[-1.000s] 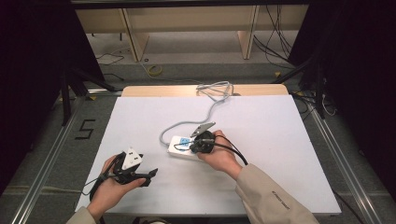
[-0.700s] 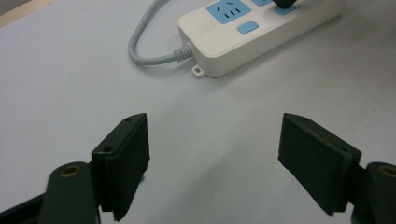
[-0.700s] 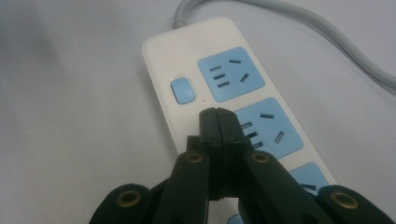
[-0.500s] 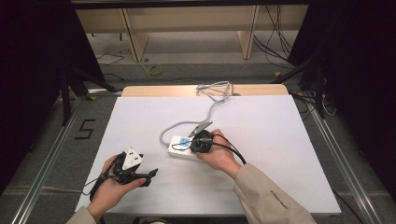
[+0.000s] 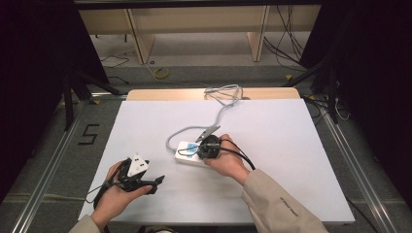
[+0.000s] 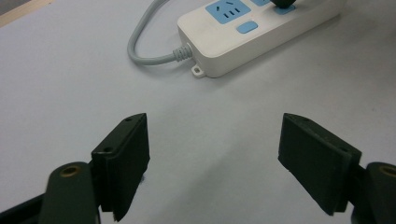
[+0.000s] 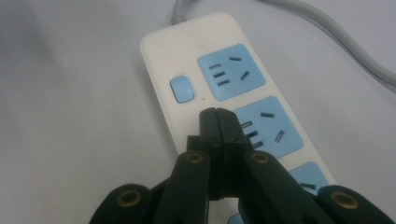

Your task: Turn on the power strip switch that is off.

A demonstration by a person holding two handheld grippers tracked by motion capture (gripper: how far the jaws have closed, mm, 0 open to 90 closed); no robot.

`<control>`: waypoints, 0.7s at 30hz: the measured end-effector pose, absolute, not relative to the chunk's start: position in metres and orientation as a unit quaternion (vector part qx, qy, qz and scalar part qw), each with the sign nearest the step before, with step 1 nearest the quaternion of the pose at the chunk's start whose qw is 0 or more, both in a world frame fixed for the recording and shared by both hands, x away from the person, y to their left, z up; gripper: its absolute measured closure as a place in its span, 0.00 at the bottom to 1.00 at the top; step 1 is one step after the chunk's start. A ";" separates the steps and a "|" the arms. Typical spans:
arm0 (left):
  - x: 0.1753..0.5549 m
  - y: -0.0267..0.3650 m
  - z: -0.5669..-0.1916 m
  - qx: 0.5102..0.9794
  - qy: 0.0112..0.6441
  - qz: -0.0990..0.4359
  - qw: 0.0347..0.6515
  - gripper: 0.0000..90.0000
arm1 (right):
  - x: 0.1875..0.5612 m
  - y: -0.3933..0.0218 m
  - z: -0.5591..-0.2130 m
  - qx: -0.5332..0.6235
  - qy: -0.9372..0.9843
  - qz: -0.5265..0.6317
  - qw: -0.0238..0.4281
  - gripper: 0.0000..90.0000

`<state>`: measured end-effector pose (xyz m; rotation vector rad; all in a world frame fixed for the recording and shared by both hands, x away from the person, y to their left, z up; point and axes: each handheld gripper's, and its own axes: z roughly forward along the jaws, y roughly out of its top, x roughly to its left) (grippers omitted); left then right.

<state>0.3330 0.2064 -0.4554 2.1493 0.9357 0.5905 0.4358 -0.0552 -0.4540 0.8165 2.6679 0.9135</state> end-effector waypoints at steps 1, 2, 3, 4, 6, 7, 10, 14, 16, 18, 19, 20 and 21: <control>0.333 0.206 -0.455 0.831 0.362 0.228 0.355 0.27 | 0.436 -0.055 -0.454 0.277 0.904 0.308 0.103 1.00; 0.333 0.206 -0.455 0.831 0.362 0.228 0.354 0.27 | 0.436 -0.055 -0.453 0.273 0.906 0.305 0.105 1.00; 0.333 0.206 -0.455 0.831 0.362 0.228 0.354 0.27 | 0.436 -0.055 -0.453 0.270 0.908 0.301 0.105 1.00; 0.333 0.206 -0.455 0.831 0.362 0.228 0.354 0.27 | 0.437 -0.054 -0.453 0.269 0.908 0.302 0.105 1.00; 0.333 0.206 -0.455 0.831 0.362 0.228 0.354 0.27 | 0.436 -0.053 -0.453 0.277 0.907 0.301 0.103 1.00; 0.333 0.206 -0.456 0.832 0.362 0.228 0.354 0.27 | 0.437 -0.053 -0.452 0.275 0.908 0.299 0.103 1.00; 0.333 0.206 -0.455 0.832 0.361 0.228 0.354 0.27 | 0.437 -0.053 -0.452 0.271 0.910 0.296 0.106 1.00; 0.333 0.206 -0.456 0.832 0.361 0.228 0.354 0.27 | 0.437 -0.052 -0.452 0.271 0.911 0.294 0.106 1.00; 0.333 0.206 -0.456 0.832 0.361 0.228 0.354 0.27 | 0.437 -0.051 -0.452 0.274 0.912 0.289 0.099 1.00; 0.333 0.206 -0.456 0.832 0.361 0.228 0.354 0.27 | 0.437 -0.050 -0.453 0.270 0.912 0.295 0.087 1.00; 0.333 0.206 -0.455 0.832 0.361 0.229 0.354 0.27 | 0.436 -0.048 -0.453 0.263 0.914 0.292 0.100 1.00; 0.333 0.206 -0.455 0.831 0.362 0.228 0.355 0.27 | 0.432 -0.044 -0.452 0.265 0.915 0.284 0.112 1.00; 0.333 0.206 -0.455 0.831 0.362 0.229 0.355 0.27 | 0.431 -0.042 -0.453 0.248 0.918 0.279 0.131 1.00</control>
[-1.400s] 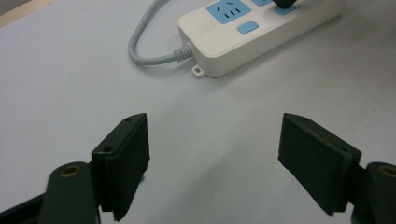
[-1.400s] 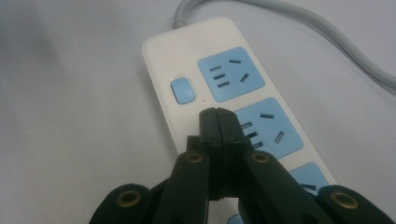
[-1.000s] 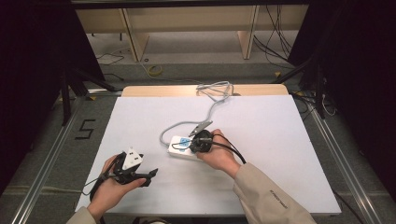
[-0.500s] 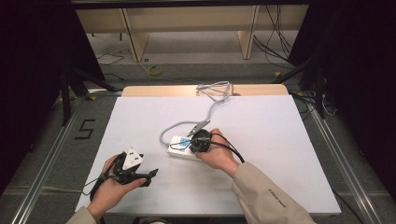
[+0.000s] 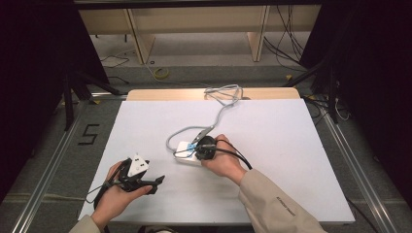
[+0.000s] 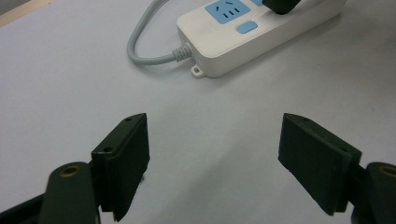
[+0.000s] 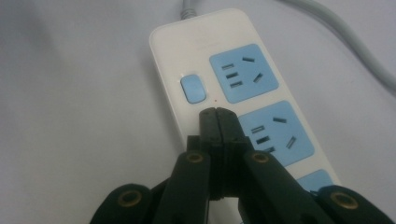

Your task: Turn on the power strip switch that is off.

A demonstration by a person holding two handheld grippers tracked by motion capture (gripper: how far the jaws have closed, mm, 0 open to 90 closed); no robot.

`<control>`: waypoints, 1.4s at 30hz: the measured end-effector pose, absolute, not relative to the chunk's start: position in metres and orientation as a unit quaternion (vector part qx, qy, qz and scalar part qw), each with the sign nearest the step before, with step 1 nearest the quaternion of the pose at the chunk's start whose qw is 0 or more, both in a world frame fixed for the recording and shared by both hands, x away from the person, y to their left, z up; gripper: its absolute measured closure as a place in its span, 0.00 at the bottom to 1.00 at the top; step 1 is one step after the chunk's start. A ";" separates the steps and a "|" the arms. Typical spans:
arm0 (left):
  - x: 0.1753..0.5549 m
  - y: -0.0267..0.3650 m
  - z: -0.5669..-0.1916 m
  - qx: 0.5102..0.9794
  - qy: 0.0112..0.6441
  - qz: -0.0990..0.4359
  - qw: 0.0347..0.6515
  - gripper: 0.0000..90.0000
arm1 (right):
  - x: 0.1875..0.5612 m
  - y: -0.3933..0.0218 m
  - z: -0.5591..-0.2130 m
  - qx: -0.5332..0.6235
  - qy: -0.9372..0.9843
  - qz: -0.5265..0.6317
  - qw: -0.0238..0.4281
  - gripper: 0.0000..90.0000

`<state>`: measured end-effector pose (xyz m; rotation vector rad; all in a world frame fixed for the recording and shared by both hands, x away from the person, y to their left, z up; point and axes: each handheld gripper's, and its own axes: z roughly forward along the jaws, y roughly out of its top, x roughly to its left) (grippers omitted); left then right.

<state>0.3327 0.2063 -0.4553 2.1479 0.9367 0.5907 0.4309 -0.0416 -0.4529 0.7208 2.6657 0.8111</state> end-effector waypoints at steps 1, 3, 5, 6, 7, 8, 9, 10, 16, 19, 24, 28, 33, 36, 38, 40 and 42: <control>0.333 0.206 -0.455 0.831 0.363 0.229 0.355 0.27 | 0.430 -0.041 -0.453 0.250 0.918 0.278 0.134 1.00; 0.333 0.207 -0.456 0.831 0.362 0.228 0.354 0.27 | 0.431 -0.043 -0.452 0.261 0.916 0.281 0.118 1.00; 0.333 0.206 -0.455 0.831 0.363 0.228 0.355 0.27 | 0.433 -0.044 -0.453 0.265 0.914 0.286 0.112 1.00; 0.333 0.206 -0.456 0.831 0.362 0.228 0.355 0.27 | 0.433 -0.044 -0.453 0.265 0.914 0.286 0.113 1.00; 0.333 0.206 -0.456 0.831 0.362 0.228 0.355 0.27 | 0.433 -0.044 -0.452 0.261 0.916 0.284 0.113 1.00; 0.333 0.206 -0.456 0.831 0.362 0.228 0.355 0.27 | 0.434 -0.044 -0.453 0.260 0.916 0.285 0.112 1.00; 0.333 0.206 -0.456 0.831 0.362 0.228 0.354 0.27 | 0.434 -0.045 -0.452 0.264 0.916 0.283 0.107 1.00; 0.333 0.206 -0.455 0.831 0.363 0.229 0.355 0.27 | 0.435 -0.046 -0.453 0.265 0.915 0.287 0.106 1.00; 0.333 0.206 -0.455 0.831 0.362 0.228 0.355 0.27 | 0.435 -0.046 -0.453 0.263 0.915 0.286 0.105 1.00; 0.333 0.206 -0.456 0.831 0.363 0.228 0.355 0.27 | 0.435 -0.046 -0.453 0.264 0.915 0.287 0.103 1.00; 0.333 0.206 -0.456 0.831 0.362 0.228 0.355 0.27 | 0.436 -0.046 -0.453 0.267 0.914 0.288 0.101 1.00; 0.333 0.207 -0.456 0.832 0.362 0.227 0.354 0.27 | 0.434 -0.046 -0.453 0.276 0.910 0.292 0.100 1.00; 0.333 0.206 -0.456 0.832 0.362 0.227 0.355 0.27 | 0.435 -0.046 -0.453 0.278 0.910 0.293 0.098 1.00; 0.333 0.207 -0.456 0.832 0.362 0.227 0.355 0.27 | 0.435 -0.047 -0.453 0.274 0.910 0.293 0.102 1.00; 0.333 0.207 -0.456 0.832 0.361 0.227 0.354 0.27 | 0.435 -0.047 -0.453 0.273 0.910 0.294 0.102 1.00; 0.333 0.206 -0.456 0.832 0.361 0.227 0.354 0.27 | 0.435 -0.048 -0.453 0.269 0.912 0.293 0.103 1.00; 0.333 0.206 -0.456 0.832 0.361 0.227 0.354 0.27 | 0.435 -0.048 -0.453 0.268 0.911 0.295 0.102 1.00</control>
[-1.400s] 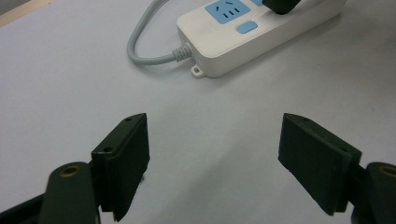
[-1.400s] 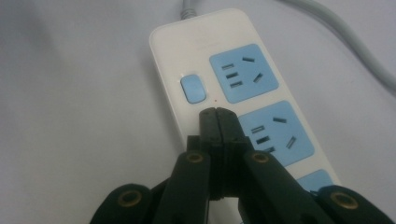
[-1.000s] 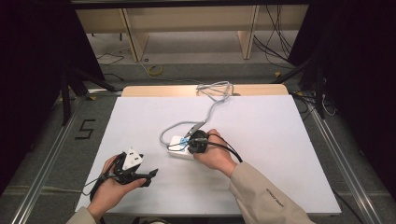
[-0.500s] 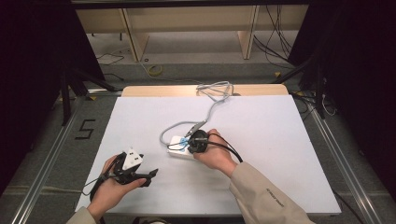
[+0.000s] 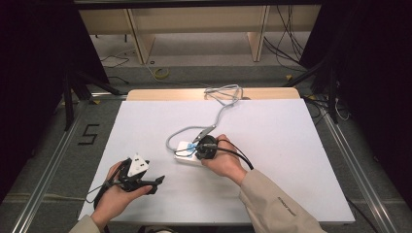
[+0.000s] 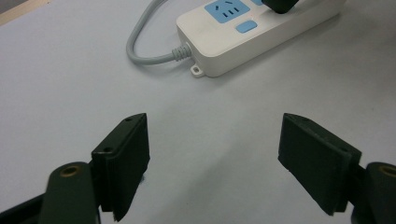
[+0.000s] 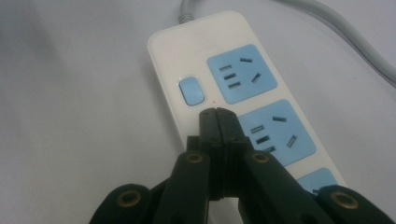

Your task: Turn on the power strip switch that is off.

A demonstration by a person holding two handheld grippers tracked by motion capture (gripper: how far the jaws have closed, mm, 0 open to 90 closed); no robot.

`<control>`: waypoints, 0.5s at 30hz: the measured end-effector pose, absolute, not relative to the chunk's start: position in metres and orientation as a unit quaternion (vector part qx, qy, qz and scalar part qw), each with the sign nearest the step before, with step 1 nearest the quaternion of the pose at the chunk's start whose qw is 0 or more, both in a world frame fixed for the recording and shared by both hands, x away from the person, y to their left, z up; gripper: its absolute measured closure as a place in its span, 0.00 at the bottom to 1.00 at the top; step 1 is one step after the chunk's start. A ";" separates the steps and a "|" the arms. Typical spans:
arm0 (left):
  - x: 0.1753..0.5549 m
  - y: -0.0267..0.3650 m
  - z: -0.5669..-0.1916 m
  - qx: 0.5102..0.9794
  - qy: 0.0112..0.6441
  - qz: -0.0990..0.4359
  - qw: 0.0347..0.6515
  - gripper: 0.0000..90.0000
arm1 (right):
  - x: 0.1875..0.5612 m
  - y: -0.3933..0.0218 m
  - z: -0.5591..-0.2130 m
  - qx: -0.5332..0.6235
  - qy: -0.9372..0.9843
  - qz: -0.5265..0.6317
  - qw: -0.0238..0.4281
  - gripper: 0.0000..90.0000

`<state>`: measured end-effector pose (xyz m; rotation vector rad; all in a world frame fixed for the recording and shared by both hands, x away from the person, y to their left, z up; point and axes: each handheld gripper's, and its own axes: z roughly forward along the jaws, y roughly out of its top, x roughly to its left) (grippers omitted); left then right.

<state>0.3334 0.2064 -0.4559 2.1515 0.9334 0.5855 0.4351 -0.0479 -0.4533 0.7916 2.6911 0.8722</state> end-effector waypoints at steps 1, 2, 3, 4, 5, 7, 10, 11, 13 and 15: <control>0.333 0.206 -0.456 0.832 0.361 0.227 0.354 0.27 | 0.435 -0.048 -0.454 0.270 0.909 0.300 0.102 1.00; 0.333 0.207 -0.456 0.832 0.361 0.227 0.354 0.27 | 0.435 -0.048 -0.453 0.273 0.909 0.300 0.098 1.00; 0.333 0.207 -0.456 0.832 0.361 0.227 0.354 0.27 | 0.435 -0.048 -0.453 0.270 0.909 0.301 0.100 1.00; 0.333 0.207 -0.456 0.832 0.361 0.227 0.354 0.27 | 0.434 -0.047 -0.453 0.271 0.910 0.299 0.100 1.00; 0.333 0.207 -0.456 0.832 0.361 0.227 0.354 0.27 | 0.433 -0.047 -0.453 0.274 0.908 0.299 0.100 1.00; 0.334 0.207 -0.456 0.832 0.361 0.226 0.354 0.27 | 0.432 -0.046 -0.452 0.279 0.906 0.303 0.102 1.00; 0.334 0.207 -0.456 0.833 0.361 0.226 0.354 0.27 | 0.433 -0.049 -0.448 0.276 0.903 0.313 0.107 1.00; 0.334 0.207 -0.456 0.832 0.362 0.226 0.354 0.27 | 0.433 -0.050 -0.447 0.275 0.902 0.314 0.107 1.00; 0.334 0.206 -0.456 0.833 0.361 0.226 0.354 0.27 | 0.433 -0.051 -0.445 0.275 0.901 0.317 0.109 1.00; 0.334 0.206 -0.456 0.832 0.362 0.226 0.356 0.27 | 0.433 -0.052 -0.445 0.276 0.901 0.316 0.109 0.99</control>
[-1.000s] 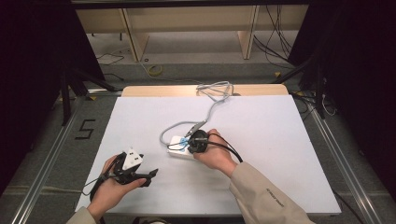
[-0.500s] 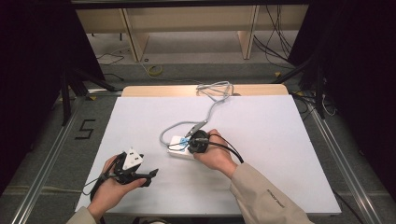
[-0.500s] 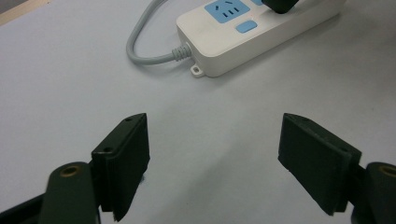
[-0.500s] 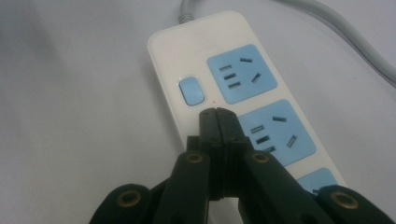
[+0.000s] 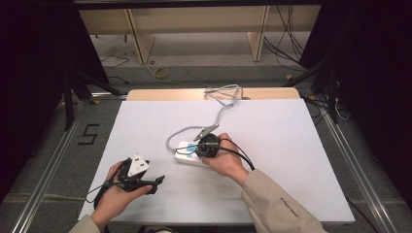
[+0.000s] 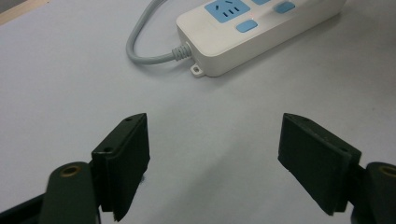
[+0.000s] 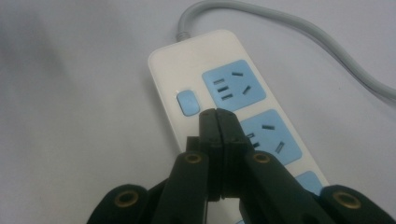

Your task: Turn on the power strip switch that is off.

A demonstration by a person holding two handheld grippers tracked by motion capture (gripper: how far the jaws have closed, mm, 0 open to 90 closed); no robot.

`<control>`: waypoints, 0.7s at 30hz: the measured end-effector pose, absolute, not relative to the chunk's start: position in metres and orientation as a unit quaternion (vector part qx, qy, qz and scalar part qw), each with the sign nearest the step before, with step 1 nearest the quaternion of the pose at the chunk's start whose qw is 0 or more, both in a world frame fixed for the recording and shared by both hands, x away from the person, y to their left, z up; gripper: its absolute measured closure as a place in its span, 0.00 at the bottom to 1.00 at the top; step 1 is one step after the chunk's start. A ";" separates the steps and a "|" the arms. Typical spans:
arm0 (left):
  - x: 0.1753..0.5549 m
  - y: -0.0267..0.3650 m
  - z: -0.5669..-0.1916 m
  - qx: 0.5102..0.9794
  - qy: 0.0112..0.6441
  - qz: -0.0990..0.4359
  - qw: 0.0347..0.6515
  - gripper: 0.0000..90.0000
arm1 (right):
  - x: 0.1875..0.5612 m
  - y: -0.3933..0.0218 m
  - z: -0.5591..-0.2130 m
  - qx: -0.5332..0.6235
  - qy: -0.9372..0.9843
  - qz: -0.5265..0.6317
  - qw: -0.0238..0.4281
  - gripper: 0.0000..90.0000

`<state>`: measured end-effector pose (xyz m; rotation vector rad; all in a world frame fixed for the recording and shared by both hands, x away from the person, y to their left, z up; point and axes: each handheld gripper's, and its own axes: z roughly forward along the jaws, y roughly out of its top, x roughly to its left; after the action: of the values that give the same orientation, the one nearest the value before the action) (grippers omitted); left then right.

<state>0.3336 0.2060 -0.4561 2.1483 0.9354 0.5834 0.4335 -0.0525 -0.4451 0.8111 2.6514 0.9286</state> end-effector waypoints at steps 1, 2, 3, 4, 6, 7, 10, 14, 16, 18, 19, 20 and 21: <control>0.334 0.206 -0.456 0.832 0.362 0.226 0.355 0.27 | 0.434 -0.053 -0.445 0.279 0.900 0.316 0.108 0.99; 0.334 0.206 -0.456 0.832 0.362 0.226 0.355 0.27 | 0.434 -0.054 -0.445 0.279 0.900 0.316 0.109 0.98; 0.334 0.206 -0.456 0.832 0.362 0.226 0.355 0.27 | 0.434 -0.054 -0.445 0.278 0.900 0.316 0.109 0.98; 0.334 0.206 -0.456 0.833 0.361 0.226 0.354 0.27 | 0.434 -0.055 -0.445 0.280 0.899 0.318 0.108 0.97; 0.334 0.206 -0.456 0.832 0.362 0.226 0.355 0.27 | 0.434 -0.055 -0.445 0.281 0.897 0.322 0.112 0.96; 0.334 0.206 -0.456 0.832 0.362 0.226 0.355 0.27 | 0.434 -0.056 -0.444 0.281 0.896 0.325 0.115 0.95; 0.334 0.206 -0.456 0.832 0.361 0.227 0.355 0.27 | 0.434 -0.058 -0.442 0.291 0.888 0.335 0.118 0.93; 0.334 0.206 -0.456 0.832 0.361 0.226 0.354 0.27 | 0.433 -0.062 -0.441 0.292 0.886 0.340 0.121 0.89; 0.334 0.206 -0.456 0.832 0.361 0.226 0.354 0.27 | 0.433 -0.065 -0.440 0.297 0.882 0.345 0.124 0.85; 0.334 0.206 -0.456 0.833 0.361 0.226 0.354 0.28 | 0.433 -0.068 -0.438 0.303 0.878 0.349 0.125 0.84; 0.334 0.206 -0.456 0.833 0.361 0.226 0.354 0.28 | 0.433 -0.070 -0.438 0.304 0.876 0.353 0.124 0.83; 0.334 0.206 -0.456 0.832 0.362 0.226 0.355 0.28 | 0.433 -0.072 -0.438 0.306 0.875 0.354 0.123 0.82; 0.334 0.206 -0.456 0.831 0.362 0.226 0.356 0.28 | 0.432 -0.074 -0.438 0.308 0.875 0.353 0.120 0.82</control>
<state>0.3336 0.2059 -0.4561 2.1481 0.9357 0.5836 0.4323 -0.0735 -0.4378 0.8986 2.5568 1.0327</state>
